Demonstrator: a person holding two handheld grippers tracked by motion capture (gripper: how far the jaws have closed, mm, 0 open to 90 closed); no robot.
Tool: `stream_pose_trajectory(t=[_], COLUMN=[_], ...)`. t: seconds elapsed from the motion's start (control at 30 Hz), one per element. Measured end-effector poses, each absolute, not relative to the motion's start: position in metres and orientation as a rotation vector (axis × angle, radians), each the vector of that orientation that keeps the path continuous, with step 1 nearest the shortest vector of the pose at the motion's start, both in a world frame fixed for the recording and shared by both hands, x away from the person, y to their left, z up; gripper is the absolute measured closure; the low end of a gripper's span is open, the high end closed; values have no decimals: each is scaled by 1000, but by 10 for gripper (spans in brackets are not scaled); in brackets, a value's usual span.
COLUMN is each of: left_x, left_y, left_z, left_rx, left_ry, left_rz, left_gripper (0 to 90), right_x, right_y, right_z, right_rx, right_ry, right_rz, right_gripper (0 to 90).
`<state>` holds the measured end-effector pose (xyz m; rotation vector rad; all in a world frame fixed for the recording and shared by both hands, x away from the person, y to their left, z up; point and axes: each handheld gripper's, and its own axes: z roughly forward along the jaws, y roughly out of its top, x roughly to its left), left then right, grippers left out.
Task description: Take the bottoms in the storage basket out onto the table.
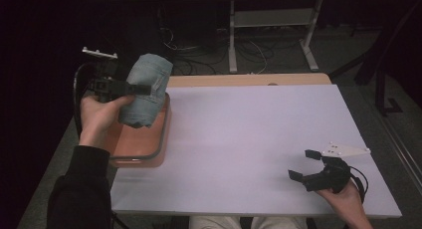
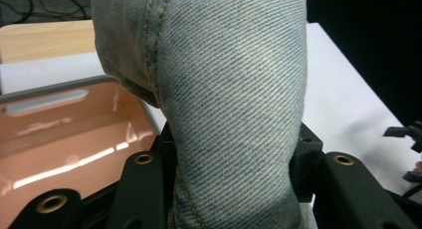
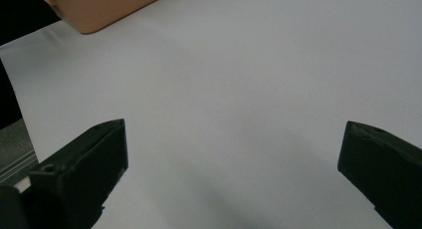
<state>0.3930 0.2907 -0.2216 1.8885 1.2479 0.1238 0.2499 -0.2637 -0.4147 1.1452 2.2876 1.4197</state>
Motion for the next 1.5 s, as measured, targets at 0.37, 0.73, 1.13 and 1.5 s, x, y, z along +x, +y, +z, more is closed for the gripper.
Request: stream_pose_trajectory(t=[0.37, 0.73, 1.13, 1.5], left_x=[393, 392, 394, 400], left_y=[269, 243, 215, 191], left_z=[-217, -217, -222, -234], left_rx=[1904, 1934, 1974, 1981], left_ry=[1180, 1106, 1039, 993], left_rz=[106, 85, 47, -16], left_gripper=[551, 551, 551, 551], right_x=[250, 250, 250, 249], right_y=[-264, -264, -264, -264], right_z=[-415, -415, -415, -414], right_rx=[1145, 1142, 1146, 1148], right_ry=[2288, 2289, 2288, 2288], right_rz=[1420, 1420, 1422, 1425], right_gripper=[0, 0, 0, 0])
